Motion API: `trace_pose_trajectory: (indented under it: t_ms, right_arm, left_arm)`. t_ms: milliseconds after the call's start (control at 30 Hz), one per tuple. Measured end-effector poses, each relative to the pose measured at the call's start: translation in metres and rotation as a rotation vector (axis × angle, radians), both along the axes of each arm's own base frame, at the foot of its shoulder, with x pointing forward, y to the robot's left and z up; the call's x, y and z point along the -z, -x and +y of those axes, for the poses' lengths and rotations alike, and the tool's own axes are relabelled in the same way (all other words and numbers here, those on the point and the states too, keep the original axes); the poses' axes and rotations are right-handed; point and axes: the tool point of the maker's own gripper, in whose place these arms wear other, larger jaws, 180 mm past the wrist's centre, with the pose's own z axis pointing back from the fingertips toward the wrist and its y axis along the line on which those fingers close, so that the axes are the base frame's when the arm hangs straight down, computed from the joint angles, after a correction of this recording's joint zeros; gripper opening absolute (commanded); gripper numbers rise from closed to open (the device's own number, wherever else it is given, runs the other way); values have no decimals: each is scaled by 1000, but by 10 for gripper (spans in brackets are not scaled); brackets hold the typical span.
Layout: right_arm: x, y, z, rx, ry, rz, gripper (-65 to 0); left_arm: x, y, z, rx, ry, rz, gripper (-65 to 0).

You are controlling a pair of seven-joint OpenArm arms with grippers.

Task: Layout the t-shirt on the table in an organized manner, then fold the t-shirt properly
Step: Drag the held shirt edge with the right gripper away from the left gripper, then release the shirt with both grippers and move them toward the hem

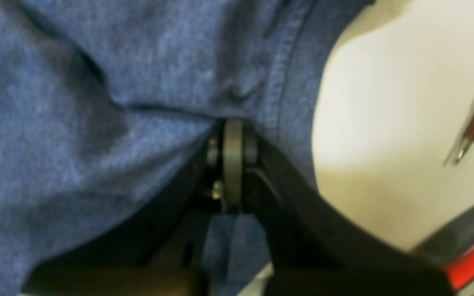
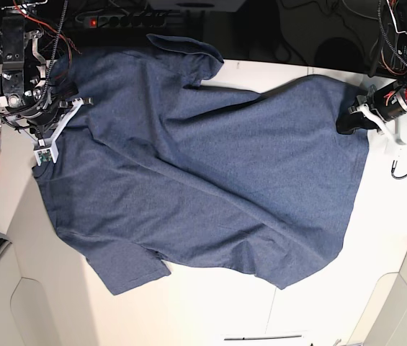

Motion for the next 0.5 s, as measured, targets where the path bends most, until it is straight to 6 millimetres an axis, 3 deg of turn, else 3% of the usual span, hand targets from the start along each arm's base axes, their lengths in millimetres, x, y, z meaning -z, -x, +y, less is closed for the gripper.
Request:
trace_pose_trajectory:
  t_ms: [200, 367, 500]
  right_arm:
    - [2, 1, -23, 2, 33, 13, -650]
    - [-3, 6, -55, 32, 122, 39, -650]
    - [-3, 13, -61, 49, 141, 80, -650]
  left_arm:
    - [0, 5, 10, 30, -37, 27, -650]
    - [1, 0, 30, -31, -118, 21, -650]
    - [-1, -5, 41, -83, -147, -2, -650]
